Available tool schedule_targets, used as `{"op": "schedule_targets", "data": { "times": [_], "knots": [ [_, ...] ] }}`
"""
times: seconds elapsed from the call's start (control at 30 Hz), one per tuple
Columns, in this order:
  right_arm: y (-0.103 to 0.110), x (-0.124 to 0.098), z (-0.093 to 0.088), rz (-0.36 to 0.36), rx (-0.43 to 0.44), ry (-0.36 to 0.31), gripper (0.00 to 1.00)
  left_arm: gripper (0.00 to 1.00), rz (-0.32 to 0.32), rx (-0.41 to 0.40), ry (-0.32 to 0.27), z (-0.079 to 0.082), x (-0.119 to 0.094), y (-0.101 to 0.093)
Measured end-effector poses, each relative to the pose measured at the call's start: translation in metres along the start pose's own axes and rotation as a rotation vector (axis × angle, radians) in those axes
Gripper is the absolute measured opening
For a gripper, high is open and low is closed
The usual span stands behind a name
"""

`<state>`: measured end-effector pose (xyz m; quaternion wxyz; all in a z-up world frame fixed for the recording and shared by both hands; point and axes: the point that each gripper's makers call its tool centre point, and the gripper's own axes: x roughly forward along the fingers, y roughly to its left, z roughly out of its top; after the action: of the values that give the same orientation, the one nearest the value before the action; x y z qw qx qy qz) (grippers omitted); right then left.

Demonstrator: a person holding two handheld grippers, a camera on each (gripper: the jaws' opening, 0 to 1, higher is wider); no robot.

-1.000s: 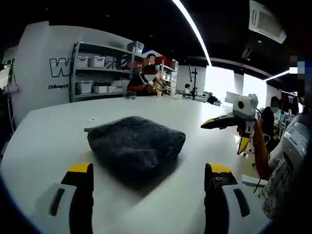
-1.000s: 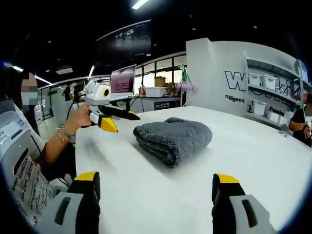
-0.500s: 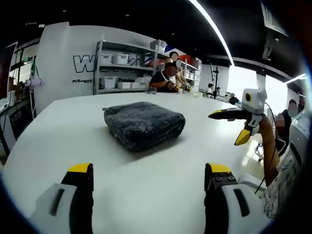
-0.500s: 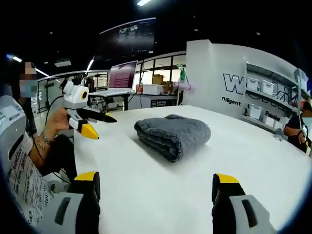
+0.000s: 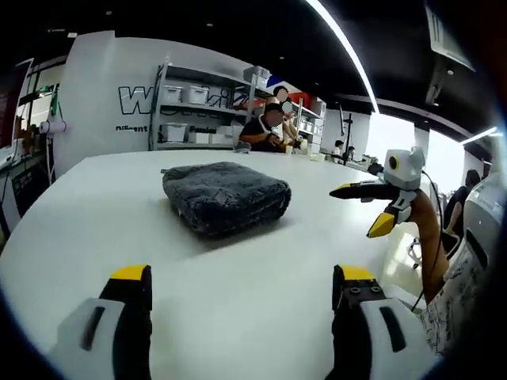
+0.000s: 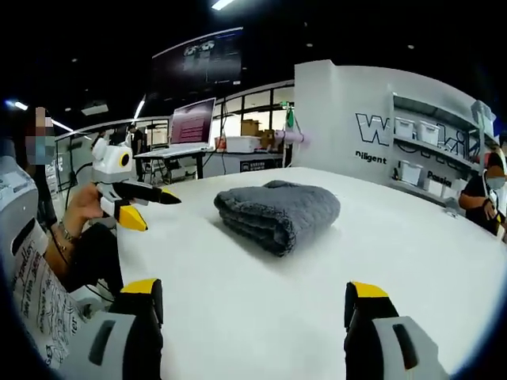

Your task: Fold the towel on the table until its edges align and the towel forms a compact rectangular stack.

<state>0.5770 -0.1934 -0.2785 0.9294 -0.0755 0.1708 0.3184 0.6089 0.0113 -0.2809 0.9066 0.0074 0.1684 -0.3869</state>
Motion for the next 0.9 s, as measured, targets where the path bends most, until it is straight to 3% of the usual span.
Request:
{"op": "schedule_targets", "data": {
  "times": [0.37, 0.9],
  "knots": [
    [0.005, -0.003, -0.004, -0.003, 0.008, 0.010, 0.99, 0.99, 0.000, -0.002, 0.010, -0.005, -0.009, -0.005],
    [0.006, -0.006, -0.004, -0.004, 0.032, -0.001, 0.99, 0.99, 0.007, -0.022, -0.023, 0.001, -0.014, -0.006]
  ]
}}
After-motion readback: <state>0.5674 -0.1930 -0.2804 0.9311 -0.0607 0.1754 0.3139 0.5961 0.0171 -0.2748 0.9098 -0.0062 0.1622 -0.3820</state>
